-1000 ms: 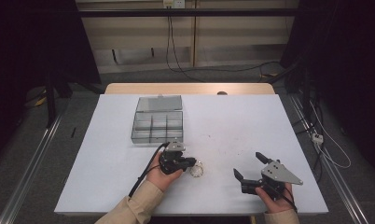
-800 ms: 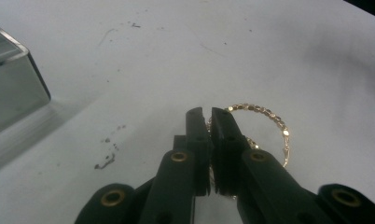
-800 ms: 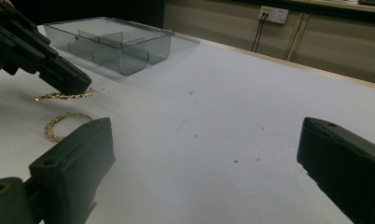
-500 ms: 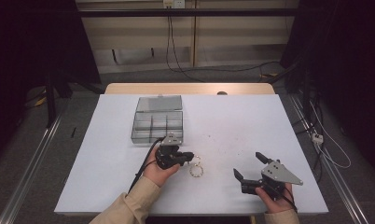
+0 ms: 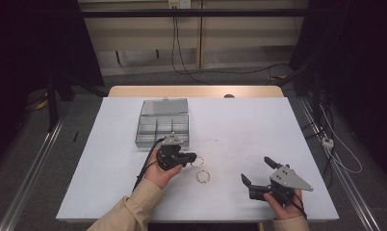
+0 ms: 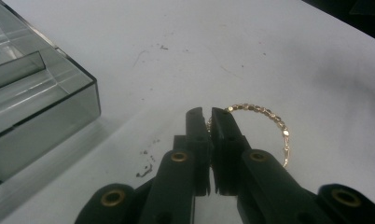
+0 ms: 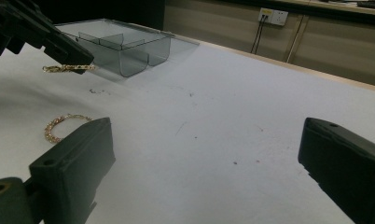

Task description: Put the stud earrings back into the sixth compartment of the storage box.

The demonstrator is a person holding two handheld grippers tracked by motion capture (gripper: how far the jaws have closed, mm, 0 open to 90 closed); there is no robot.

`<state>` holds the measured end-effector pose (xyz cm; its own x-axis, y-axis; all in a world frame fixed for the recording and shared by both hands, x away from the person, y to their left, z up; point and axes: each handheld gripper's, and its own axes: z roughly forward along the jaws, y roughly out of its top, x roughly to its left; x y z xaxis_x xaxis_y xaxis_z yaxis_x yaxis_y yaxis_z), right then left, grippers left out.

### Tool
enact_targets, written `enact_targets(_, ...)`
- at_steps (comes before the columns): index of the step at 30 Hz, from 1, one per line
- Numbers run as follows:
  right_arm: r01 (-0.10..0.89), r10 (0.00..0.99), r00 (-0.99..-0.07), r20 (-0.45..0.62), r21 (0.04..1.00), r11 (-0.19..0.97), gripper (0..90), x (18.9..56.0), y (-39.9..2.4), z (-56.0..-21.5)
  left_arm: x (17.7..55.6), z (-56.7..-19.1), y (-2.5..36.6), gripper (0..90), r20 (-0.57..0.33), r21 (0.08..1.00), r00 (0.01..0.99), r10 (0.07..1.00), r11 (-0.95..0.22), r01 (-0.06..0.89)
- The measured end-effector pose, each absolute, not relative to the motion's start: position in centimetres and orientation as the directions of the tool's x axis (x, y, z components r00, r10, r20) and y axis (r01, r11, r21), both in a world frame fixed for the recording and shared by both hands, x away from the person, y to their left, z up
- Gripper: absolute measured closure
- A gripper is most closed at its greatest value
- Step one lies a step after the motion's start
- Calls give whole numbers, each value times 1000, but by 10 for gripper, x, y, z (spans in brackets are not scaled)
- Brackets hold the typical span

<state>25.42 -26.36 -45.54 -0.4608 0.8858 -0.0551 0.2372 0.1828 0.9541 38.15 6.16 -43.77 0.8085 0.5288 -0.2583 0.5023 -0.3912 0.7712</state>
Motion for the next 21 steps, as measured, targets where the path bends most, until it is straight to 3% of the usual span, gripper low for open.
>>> enact_targets(21, 232, 882, -468, -58, 955, 186, 31, 254, -263, -455, 395, -421, 69, 869, -239, 774, 797, 554, -387, 501)
